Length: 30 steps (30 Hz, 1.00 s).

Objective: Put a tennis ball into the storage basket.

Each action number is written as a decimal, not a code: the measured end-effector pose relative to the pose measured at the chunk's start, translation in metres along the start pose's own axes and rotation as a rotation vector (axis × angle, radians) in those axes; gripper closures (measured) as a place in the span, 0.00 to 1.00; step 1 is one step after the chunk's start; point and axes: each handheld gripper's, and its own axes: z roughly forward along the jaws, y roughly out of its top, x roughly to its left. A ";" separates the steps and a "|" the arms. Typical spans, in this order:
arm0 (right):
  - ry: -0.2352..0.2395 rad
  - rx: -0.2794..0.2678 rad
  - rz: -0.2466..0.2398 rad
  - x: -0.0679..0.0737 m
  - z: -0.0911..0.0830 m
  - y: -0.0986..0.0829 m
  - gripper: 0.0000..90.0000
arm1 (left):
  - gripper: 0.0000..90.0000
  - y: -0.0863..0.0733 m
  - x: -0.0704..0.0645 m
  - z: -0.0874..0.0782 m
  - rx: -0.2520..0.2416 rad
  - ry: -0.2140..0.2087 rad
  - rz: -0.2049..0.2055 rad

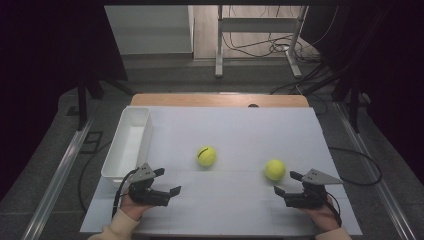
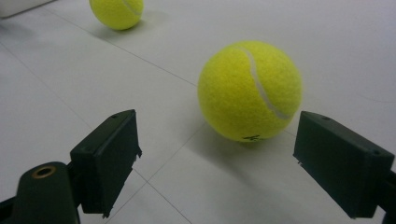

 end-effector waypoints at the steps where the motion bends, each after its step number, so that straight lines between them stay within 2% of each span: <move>1: 0.000 0.000 -0.001 0.000 0.000 0.000 0.16 | 0.07 0.000 0.000 0.000 0.000 0.000 0.000; 16: -0.003 -0.003 0.005 0.000 -0.001 0.000 0.16 | 0.07 0.007 -0.007 0.003 0.007 -0.003 0.019; 21: 0.013 -0.013 -0.007 0.000 -0.001 0.000 0.16 | 0.07 0.014 -0.012 0.007 0.005 -0.002 0.004; 24: 0.038 -0.046 -0.023 0.002 -0.003 0.002 0.16 | 0.07 0.018 -0.013 0.009 0.011 0.008 -0.001; 30: 0.051 -0.036 -0.031 0.003 -0.001 0.002 0.16 | 0.07 0.025 -0.013 0.013 0.007 0.015 -0.016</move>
